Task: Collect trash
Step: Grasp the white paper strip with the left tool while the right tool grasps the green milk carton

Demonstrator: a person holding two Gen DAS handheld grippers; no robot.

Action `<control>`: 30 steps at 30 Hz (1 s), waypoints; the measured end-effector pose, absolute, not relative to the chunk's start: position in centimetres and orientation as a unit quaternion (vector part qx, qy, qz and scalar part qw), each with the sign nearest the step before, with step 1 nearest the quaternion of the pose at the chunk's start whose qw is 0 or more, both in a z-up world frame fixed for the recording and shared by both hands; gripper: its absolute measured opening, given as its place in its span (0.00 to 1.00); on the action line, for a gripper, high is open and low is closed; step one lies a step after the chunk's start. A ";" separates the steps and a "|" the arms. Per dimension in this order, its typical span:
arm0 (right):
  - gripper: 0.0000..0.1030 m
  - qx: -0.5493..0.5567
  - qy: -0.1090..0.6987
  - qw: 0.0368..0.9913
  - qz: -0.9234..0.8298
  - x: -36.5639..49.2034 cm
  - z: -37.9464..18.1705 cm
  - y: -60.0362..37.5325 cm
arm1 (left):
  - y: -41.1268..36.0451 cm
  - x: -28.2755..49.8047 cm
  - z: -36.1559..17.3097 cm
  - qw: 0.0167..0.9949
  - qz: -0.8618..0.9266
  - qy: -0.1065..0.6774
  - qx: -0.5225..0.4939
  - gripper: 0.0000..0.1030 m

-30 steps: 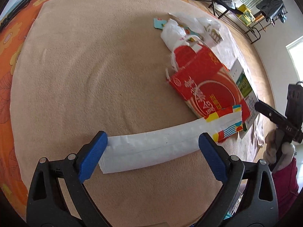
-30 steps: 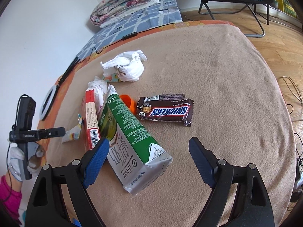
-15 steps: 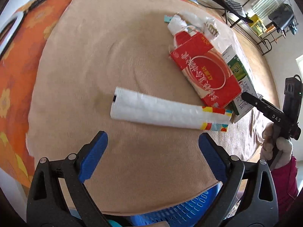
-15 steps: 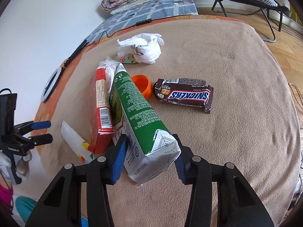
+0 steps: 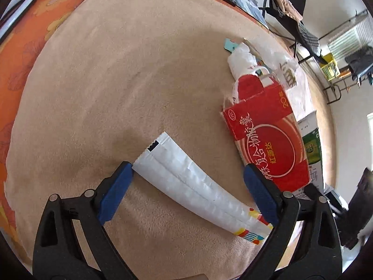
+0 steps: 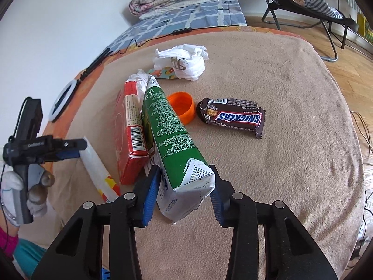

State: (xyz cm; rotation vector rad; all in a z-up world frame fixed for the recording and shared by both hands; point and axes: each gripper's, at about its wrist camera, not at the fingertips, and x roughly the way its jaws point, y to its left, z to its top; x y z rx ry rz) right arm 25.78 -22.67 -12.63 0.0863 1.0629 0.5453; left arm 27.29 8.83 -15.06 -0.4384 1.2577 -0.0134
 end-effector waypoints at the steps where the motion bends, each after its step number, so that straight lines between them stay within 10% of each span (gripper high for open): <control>1: 0.38 0.035 0.499 0.826 0.258 25.7 -12.6 -22.4 | 7.4 27.3 -15.2 0.791 -0.001 0.588 -0.171 0.83; 7: 0.40 0.014 0.496 0.831 0.250 25.8 -12.7 -21.4 | 4.5 26.5 -16.0 0.820 0.039 0.563 -0.095 0.55; 12: 0.36 0.030 0.492 0.833 0.252 25.4 -12.5 -21.1 | 6.3 25.9 -15.1 0.822 0.039 0.550 -0.141 0.08; 15: 0.31 0.032 0.481 0.837 0.258 24.4 -11.7 -21.2 | 6.4 25.1 -14.6 0.826 0.037 0.544 -0.142 0.06; 19: 0.28 0.023 0.460 0.850 0.255 23.1 -10.3 -21.5 | 6.3 23.8 -14.2 0.819 0.040 0.550 -0.158 0.07; 23: 0.27 0.024 0.451 0.858 0.246 22.2 -9.7 -22.4 | 6.2 23.2 -15.4 0.792 0.041 0.577 -0.195 0.77; 30: 0.27 0.034 0.446 0.863 0.234 20.5 -9.6 -24.4 | 1.3 20.8 -16.2 0.810 0.065 0.560 -0.161 0.71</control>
